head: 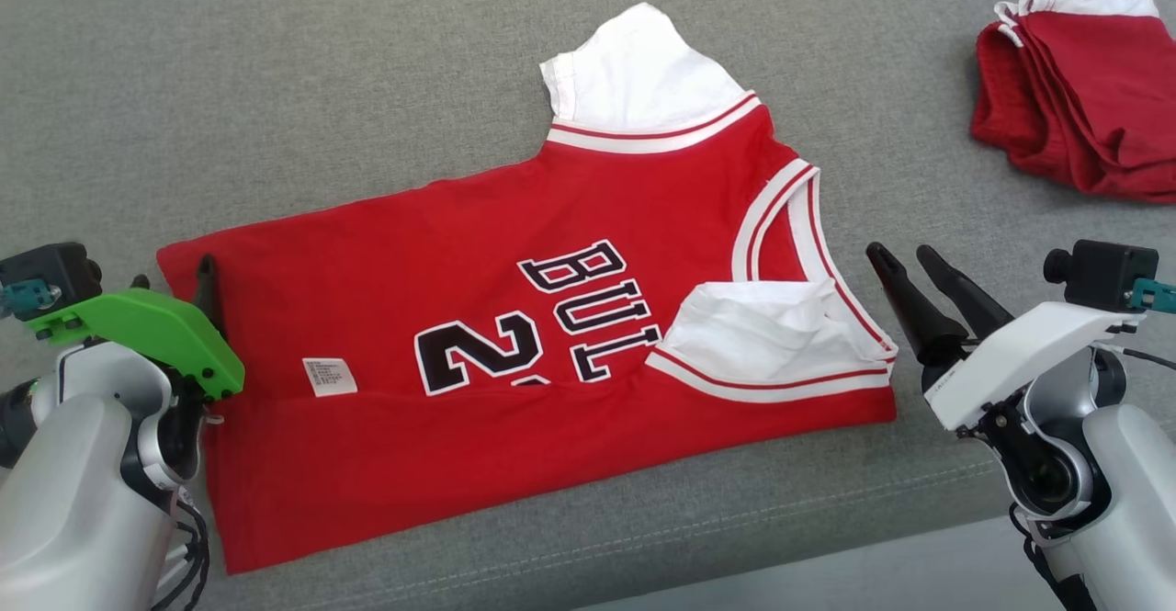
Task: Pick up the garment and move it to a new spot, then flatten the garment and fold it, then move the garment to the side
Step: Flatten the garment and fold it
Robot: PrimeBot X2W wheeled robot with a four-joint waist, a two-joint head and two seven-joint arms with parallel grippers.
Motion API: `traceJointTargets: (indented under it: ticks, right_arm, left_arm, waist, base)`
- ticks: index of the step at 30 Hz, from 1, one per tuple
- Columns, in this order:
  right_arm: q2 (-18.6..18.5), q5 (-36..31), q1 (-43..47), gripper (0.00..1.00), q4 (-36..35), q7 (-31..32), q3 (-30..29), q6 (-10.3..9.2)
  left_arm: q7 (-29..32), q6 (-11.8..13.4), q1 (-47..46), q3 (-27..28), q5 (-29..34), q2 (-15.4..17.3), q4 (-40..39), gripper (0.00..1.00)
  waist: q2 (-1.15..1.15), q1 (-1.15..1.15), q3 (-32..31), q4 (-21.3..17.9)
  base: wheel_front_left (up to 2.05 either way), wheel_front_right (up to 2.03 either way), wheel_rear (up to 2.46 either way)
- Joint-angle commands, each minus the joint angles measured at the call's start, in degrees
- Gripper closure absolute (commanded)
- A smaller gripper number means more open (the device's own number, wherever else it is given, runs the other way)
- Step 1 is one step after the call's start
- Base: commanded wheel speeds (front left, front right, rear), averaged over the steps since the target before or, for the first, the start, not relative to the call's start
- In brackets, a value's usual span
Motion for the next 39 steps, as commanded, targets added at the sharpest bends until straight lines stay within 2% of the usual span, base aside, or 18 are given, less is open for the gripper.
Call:
traceJointTargets:
  ticks: [1,9,11,13,19,25,39]
  right_arm:
    - [-0.5,0.4,-0.9,0.00,-0.1,-0.4,0.3,0.00]
    - [-1.5,0.7,-1.7,0.00,-0.1,-0.7,1.1,0.00]
    - [-1.7,0.6,-2.4,0.00,-0.3,-0.6,1.5,0.00]
    - [-2.1,0.3,-3.1,0.00,-0.5,-0.3,1.8,0.00]
    - [-3.2,-1.1,-7.6,0.00,0.5,1.4,2.4,0.00]
    - [-3.0,-4.5,-16.5,0.00,5.3,4.4,2.3,0.00]
    - [-1.0,-15.7,-41.0,0.00,26.8,14.5,0.7,0.00]
  left_arm:
    - [-0.1,-0.9,-1.7,0.4,-0.5,0.5,1.5,0.00]
    - [-0.9,-2.1,-3.8,0.3,-0.7,0.2,5.0,0.00]
    - [-1.7,-2.4,-4.4,0.4,-0.5,0.0,5.6,0.60]
    - [-2.7,-3.0,-4.9,0.1,0.0,-0.3,5.8,1.00]
    - [-4.9,-4.5,-6.1,-0.5,0.3,-1.5,6.1,1.00]
    - [-7.0,-5.7,-7.3,-1.7,1.1,-3.0,5.4,1.00]
    - [-13.3,-6.5,-9.2,-6.1,4.7,-9.1,-3.3,1.00]
  waist:
    - [0.00,0.00,1.3,-1.1]
    - [0.00,0.00,2.2,-1.3]
    - [0.00,0.00,2.5,-1.2]
    - [0.00,0.00,2.8,-0.8]
    - [0.00,0.00,3.3,1.1]
    - [0.00,0.00,4.2,4.1]
    - [0.00,0.00,9.7,15.4]
  base:
    - [0.00,0.00,0.00]
    - [0.00,0.00,0.00]
    - [0.00,0.00,0.00]
    - [0.00,0.00,0.00]
    - [0.00,0.00,0.00]
    - [0.00,0.00,0.00]
    - [0.00,0.00,0.00]
